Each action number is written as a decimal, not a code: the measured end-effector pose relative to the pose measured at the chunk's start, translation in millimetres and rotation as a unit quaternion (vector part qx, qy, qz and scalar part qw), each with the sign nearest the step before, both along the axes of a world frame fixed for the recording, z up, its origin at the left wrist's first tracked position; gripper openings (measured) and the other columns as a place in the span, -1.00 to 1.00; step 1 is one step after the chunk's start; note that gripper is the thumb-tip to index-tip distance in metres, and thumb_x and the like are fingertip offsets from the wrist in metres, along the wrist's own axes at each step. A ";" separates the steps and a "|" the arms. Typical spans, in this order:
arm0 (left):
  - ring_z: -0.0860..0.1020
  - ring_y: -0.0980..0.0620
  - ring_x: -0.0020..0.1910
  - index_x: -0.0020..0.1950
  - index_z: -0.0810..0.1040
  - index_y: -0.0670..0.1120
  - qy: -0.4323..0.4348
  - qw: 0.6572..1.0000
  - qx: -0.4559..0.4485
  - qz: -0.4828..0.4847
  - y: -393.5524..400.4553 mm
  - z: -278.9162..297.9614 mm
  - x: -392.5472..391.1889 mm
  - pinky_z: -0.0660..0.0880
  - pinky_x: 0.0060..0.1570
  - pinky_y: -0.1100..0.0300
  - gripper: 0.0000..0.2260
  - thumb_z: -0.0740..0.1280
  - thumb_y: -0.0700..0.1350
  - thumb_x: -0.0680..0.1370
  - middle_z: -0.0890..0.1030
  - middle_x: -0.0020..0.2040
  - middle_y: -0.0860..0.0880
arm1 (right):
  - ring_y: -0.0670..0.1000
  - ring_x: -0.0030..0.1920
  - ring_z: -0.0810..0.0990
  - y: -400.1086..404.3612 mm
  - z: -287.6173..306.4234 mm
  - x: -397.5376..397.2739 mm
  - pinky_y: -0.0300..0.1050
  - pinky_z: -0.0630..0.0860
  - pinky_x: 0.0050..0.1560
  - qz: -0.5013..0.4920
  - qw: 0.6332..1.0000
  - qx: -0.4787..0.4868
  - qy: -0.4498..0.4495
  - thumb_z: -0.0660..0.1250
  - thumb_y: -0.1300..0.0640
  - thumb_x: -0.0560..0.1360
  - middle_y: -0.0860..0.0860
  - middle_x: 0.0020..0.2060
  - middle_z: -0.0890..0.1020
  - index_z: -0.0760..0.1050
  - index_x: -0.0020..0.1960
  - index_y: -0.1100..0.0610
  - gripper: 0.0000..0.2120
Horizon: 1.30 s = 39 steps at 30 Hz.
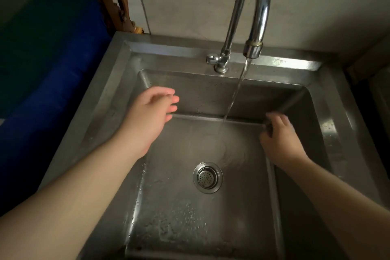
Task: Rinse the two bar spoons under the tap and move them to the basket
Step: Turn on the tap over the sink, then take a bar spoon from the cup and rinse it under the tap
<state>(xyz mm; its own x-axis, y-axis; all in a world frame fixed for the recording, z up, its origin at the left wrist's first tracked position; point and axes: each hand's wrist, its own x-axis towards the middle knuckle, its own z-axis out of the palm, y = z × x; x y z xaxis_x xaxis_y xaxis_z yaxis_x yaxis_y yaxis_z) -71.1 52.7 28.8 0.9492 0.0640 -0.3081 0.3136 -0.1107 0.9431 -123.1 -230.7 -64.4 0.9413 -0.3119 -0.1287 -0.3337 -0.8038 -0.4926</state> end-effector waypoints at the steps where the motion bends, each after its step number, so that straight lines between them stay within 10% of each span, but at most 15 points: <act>1: 0.65 0.03 0.04 0.12 0.60 -0.08 -0.007 1.000 0.008 0.001 8.7 6.0 -8.0 0.57 0.06 0.15 -0.81 0.24 -0.22 0.59 0.69 0.04 -0.01 | 0.28 0.23 0.51 9.6 4.1 -16.2 0.03 0.43 0.22 -0.014 1.000 0.016 -0.003 0.30 0.28 0.48 0.26 0.23 0.55 0.49 0.28 0.27 -0.64; 4: 0.66 0.14 0.01 0.08 0.61 0.00 -0.042 0.999 0.035 0.001 40.4 28.5 -30.6 0.58 0.06 0.21 -0.82 0.25 -0.20 0.60 0.69 0.03 0.06 | 0.22 -0.01 0.63 49.9 25.3 -52.9 -0.03 0.48 -0.02 -0.021 0.997 0.076 -0.004 0.33 0.30 0.49 0.20 -0.07 0.68 0.61 0.05 0.26 -0.83; 14: 0.63 0.24 0.05 0.08 0.59 0.19 -0.223 0.950 0.211 0.062 194.7 141.0 -109.6 0.55 0.15 -0.04 -0.80 0.24 0.05 0.52 0.68 0.03 0.26 | -0.22 -0.14 0.61 257.7 139.5 -69.8 -0.51 0.38 -0.20 0.177 0.956 0.218 -0.083 0.31 0.14 0.52 -0.17 -0.17 0.70 0.62 0.02 -0.07 -0.83; 27: 0.52 0.29 -0.20 0.13 0.48 0.28 -0.263 0.814 0.348 0.382 443.6 134.9 -287.2 0.43 -0.23 0.44 -0.75 0.28 -0.03 0.52 0.62 -0.02 0.30 | -0.12 -0.45 0.62 483.9 176.9 -113.4 -0.36 0.47 -0.40 0.350 0.888 0.295 0.032 0.34 0.08 0.51 -0.15 -0.33 0.69 0.57 -0.18 -0.14 -0.86; 33: 0.49 0.14 -0.21 0.23 0.48 0.06 -0.016 0.888 0.274 0.368 470.2 41.9 -323.5 0.47 -0.30 0.27 -0.71 0.37 -0.16 0.55 0.56 0.10 -0.08 | -0.15 -0.49 0.58 555.6 152.1 -124.1 -0.38 0.43 -0.51 0.331 0.876 0.322 0.137 0.36 0.11 0.54 -0.06 -0.35 0.70 0.60 -0.16 -0.01 -0.89; 39: 0.46 0.27 0.19 0.33 0.38 0.22 0.031 0.936 0.282 0.210 465.4 -6.1 -333.1 0.40 0.08 0.30 -0.35 0.49 0.26 0.29 0.44 0.24 0.20 | -0.17 -0.48 0.60 609.2 137.8 -116.8 -0.17 0.49 -0.35 0.321 0.877 0.324 0.152 0.37 -0.01 0.53 -0.07 -0.30 0.71 0.58 -0.07 -0.02 -0.92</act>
<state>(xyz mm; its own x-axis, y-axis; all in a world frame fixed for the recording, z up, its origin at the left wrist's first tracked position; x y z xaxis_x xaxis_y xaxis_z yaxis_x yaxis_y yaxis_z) -404.2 518.0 22.7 0.7851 0.5965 -0.1668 0.4934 -0.4395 0.7506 -239.9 378.5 73.4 0.7873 0.5012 -0.3592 -0.1105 -0.4585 -0.8818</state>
